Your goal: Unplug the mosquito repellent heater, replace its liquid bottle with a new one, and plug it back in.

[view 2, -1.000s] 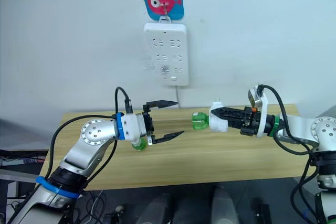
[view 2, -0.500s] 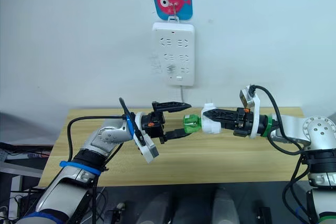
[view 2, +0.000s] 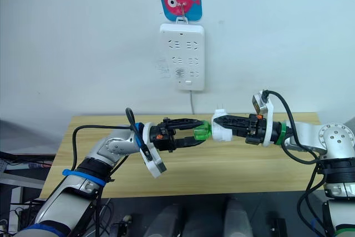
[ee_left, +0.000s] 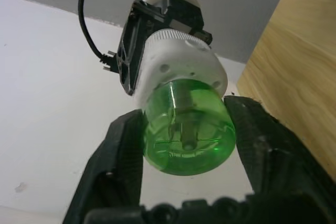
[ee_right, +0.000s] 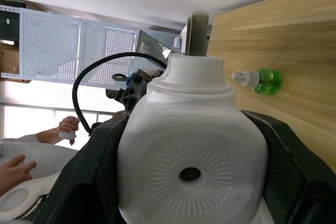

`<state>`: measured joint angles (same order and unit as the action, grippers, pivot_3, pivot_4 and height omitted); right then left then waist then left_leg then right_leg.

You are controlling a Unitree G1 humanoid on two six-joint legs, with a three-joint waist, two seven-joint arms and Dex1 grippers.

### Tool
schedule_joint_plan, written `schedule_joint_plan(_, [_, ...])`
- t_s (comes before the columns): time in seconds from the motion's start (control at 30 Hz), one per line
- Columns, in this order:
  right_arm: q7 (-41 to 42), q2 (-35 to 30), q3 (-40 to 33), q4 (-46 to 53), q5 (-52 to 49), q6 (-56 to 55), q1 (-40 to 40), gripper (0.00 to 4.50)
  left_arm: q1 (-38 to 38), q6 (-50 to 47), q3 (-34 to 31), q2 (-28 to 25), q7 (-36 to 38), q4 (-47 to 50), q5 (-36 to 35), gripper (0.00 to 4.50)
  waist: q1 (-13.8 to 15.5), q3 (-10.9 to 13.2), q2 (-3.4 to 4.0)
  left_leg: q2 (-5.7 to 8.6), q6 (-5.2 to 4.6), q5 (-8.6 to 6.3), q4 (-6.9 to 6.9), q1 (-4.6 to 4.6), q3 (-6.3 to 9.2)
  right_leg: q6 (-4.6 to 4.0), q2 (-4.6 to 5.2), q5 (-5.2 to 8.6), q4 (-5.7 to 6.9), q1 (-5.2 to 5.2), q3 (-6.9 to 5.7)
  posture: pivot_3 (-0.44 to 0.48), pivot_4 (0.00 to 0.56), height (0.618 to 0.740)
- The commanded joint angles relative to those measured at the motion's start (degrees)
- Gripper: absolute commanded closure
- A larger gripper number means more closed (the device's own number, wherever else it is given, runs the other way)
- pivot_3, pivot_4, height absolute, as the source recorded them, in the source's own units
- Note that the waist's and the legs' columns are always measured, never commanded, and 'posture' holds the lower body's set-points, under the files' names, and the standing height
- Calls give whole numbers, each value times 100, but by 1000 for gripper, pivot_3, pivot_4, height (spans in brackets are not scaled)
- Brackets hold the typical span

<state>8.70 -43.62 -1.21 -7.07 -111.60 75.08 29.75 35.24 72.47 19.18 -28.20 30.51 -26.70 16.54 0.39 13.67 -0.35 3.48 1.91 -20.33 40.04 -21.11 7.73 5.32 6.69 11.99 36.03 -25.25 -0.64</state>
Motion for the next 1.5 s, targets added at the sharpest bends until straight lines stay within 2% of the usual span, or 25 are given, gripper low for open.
schedule_joint_plan(0.03, [99, 17, -154, 264, -140, 51, -50, 1447, 18, -132, 176, -51, 26, 106, -484, 2274, 0, 0, 0, 0, 0, 0, 0, 0, 1, 0, 0, 0, 0, 0, 0, 31, 243, 740])
schedule_joint_plan(0.17, [171, -81, -104, 363, -140, 124, -117, 1447, -80, -594, 569, -132, 409, 412, -1399, 2274, -2, 0, 0, -4, 0, 0, 0, 0, 4, 0, 1, 0, 0, 0, 1, 34, 244, 740])
schedule_joint_plan(0.23, [205, -216, -36, 489, -140, 174, -189, 1447, -242, -1423, 853, -240, 979, 965, -2492, 2274, -8, 0, 0, -8, 0, 0, -1, 0, 7, 0, 3, 0, -2, 0, 2, 33, 245, 740])
schedule_joint_plan(0.33, [354, -434, 18, 682, -80, 250, -374, 1447, -573, -4604, 1009, -611, 1831, 2647, -4993, 2274, -38, 0, 0, -11, -4, -1, -2, -4, 18, 0, 18, 0, -2, -4, 6, 35, 245, 740])
schedule_joint_plan(0.43, [639, -633, 29, 863, 20, 355, -542, 1447, -605, -7269, 772, -1084, 1939, 3668, -6791, 2274, -51, 0, 1, -12, -8, -1, 4, -15, 45, 0, 44, 0, -6, -3, -2, 43, 246, 740])
schedule_joint_plan(0.5, [820, -747, 44, 978, 67, 399, -661, 1447, -445, -8853, 460, -1215, 1696, 3787, -7980, 2274, -53, 0, 1, -12, -8, -1, 3, -14, 49, 0, 38, 0, -5, -3, -4, 48, 244, 740])
schedule_joint_plan(0.6, [948, -816, 77, 1059, 149, 323, -758, 1447, -270, -10875, 28, -1293, 1368, 3385, -9763, 2274, -63, 0, 1, 1, -11, 1, 4, -11, 48, 0, 18, 1, -3, 1, -8, 49, 242, 740])
schedule_joint_plan(0.67, [956, -834, 84, 1086, 176, 244, -785, 1447, -255, -11784, -241, -1266, 1120, 3040, -10496, 2274, -85, 1, -1, 32, -12, 0, 3, -2, 23, 1, 1, 1, 6, 0, -1, 47, 242, 740])
schedule_joint_plan(0.8, [545, -845, -37, 898, 111, -136, -893, 1447, -461, -12867, -687, -1255, 964, 2547, -10845, 2274, -161, 1, -2, 23, -12, 1, -1, 8, -2, 1, -16, 2, 8, 2, -1, 44, 241, 740])
schedule_joint_plan(0.97, [-187, -956, -447, 733, 207, -646, -1347, 1447, -865, -13565, -1011, -1473, 1507, 2489, -10226, 2274, -204, 1, -2, 23, -11, 1, -4, 14, -13, 1, -16, 2, 8, 3, 5, 46, 240, 740])
schedule_joint_plan(1.1, [-560, -1152, -500, 697, 1720, -885, -1451, 1447, -1049, -13716, -1239, -1458, 1728, 2591, -9754, 2274, -190, 1, -2, 24, -10, 2, -3, 17, -24, 1, -16, 2, 11, 4, 11, 44, 239, 740])
schedule_joint_plan(1.27, [-877, -1307, 18, 126, 4196, -1203, -1239, 1447, -1030, -13870, -1518, -1108, 1652, 2639, -9538, 2274, -190, 1, -1, 27, -9, 2, -1, 17, -29, 1, -15, 2, 11, 5, 14, 45, 238, 740])
schedule_joint_plan(1.37, [-715, -1201, 248, -284, 5320, -1456, -1041, 1447, -1034, -13989, -1650, -919, 1584, 2688, -9451, 2274, -193, 1, -1, 30, -9, 2, -2, 17, -33, 1, -12, 2, 13, 1, 16, 53, 243, 740])
schedule_joint_plan(1.5, [-348, -980, 351, -712, 6195, -1472, -804, 1447, -1114, -14133, -1828, -801, 1491, 2810, -9427, 2274, -203, 1, -2, 25, -9, 2, -3, 17, -38, 1, -11, 2, 13, 0, 18, 67, 249, 740])
